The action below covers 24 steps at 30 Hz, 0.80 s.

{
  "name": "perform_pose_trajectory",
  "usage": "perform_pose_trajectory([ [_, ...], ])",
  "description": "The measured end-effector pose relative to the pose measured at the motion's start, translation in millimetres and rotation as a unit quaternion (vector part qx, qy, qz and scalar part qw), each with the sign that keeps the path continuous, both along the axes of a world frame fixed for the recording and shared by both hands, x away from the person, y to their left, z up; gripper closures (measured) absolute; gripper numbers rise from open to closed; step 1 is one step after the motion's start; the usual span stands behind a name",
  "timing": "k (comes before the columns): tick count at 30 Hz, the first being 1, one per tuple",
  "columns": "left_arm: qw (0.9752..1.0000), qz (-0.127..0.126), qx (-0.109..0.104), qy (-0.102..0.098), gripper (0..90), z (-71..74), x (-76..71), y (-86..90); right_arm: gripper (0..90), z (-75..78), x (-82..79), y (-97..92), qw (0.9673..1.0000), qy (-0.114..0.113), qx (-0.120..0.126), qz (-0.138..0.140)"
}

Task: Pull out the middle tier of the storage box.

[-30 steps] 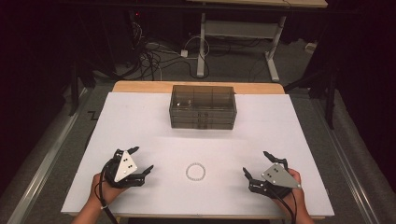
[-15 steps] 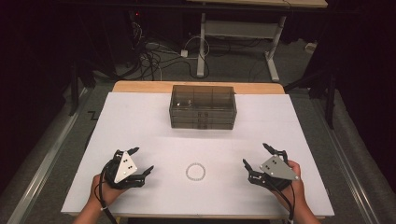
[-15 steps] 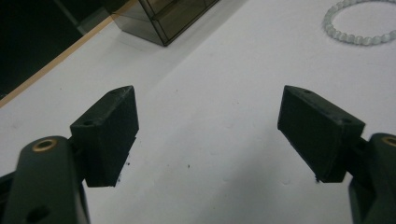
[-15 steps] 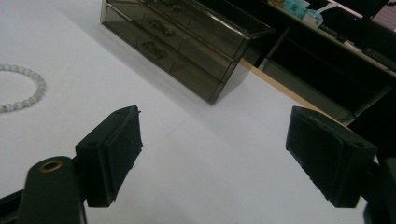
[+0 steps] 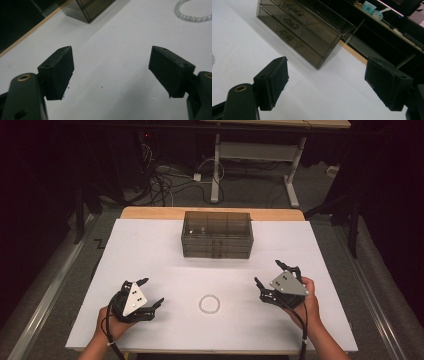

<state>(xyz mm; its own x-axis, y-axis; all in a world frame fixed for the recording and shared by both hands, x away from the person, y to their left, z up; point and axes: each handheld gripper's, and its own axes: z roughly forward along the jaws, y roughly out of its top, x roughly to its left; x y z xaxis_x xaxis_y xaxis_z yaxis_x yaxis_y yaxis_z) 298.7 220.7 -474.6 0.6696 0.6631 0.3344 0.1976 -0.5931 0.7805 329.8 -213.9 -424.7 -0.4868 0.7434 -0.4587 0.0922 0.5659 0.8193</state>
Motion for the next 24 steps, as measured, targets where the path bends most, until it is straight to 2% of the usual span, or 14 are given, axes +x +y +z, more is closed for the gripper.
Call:
perform_pose_trajectory([
  [1,1.0,0.001,-0.001,0.0,20.3,0.0,-0.1,0.6,19.8,0.9,3.5,4.4,1.0,-0.002,-0.006,0.002],
  [14,1.0,-0.001,0.0,0.002,20.3,-0.4,-1.0,1.5,20.6,-5.6,19.7,31.4,0.9995,0.0,-0.016,0.026],
  [24,1.0,-0.002,0.004,0.004,20.3,-1.3,-0.5,0.6,22.5,-11.5,34.3,43.3,0.9994,0.0,-0.024,0.025],
])
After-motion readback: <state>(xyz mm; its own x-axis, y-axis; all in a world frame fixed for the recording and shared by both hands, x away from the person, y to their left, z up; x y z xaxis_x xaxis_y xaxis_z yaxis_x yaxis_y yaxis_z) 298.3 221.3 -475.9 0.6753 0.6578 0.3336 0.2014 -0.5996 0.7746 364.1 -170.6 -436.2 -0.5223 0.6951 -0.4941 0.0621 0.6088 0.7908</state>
